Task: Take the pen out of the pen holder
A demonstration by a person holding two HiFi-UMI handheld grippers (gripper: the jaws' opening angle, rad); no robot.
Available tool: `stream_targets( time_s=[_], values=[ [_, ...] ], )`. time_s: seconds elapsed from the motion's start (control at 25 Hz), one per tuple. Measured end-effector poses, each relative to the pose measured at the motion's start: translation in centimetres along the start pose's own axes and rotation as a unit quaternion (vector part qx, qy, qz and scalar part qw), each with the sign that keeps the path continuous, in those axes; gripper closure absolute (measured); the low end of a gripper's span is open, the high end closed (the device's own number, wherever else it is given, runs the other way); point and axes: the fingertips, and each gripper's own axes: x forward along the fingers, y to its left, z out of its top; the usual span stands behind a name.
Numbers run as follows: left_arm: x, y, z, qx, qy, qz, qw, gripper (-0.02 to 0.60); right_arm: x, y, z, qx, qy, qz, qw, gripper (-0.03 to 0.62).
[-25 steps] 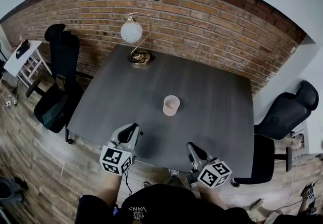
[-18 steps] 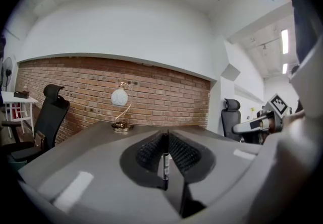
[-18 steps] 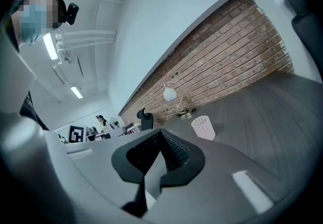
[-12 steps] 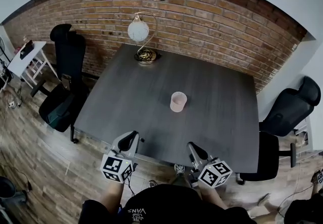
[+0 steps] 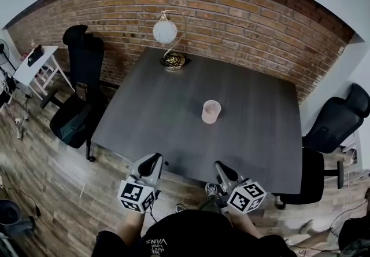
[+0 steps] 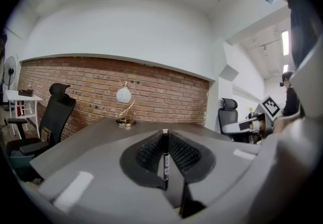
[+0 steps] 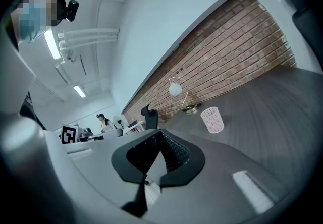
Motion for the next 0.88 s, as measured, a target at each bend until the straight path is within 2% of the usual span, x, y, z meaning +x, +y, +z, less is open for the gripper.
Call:
stream_targets(
  time_s=[0.48, 0.88],
  values=[
    [-2.1, -0.1, -0.5, -0.013, -0.004, 0.011, 0.9999, 0.503, 0.5, 1.6, -1.0, -0.013, 0.016, 0.004, 1.0, 0.592],
    [-1.8, -0.6, 0.3, -0.013, -0.015, 0.009, 0.9998, 0.503, 0.1, 1.0, -0.8, -0.015, 0.015, -0.005, 1.0, 0.592]
  ],
)
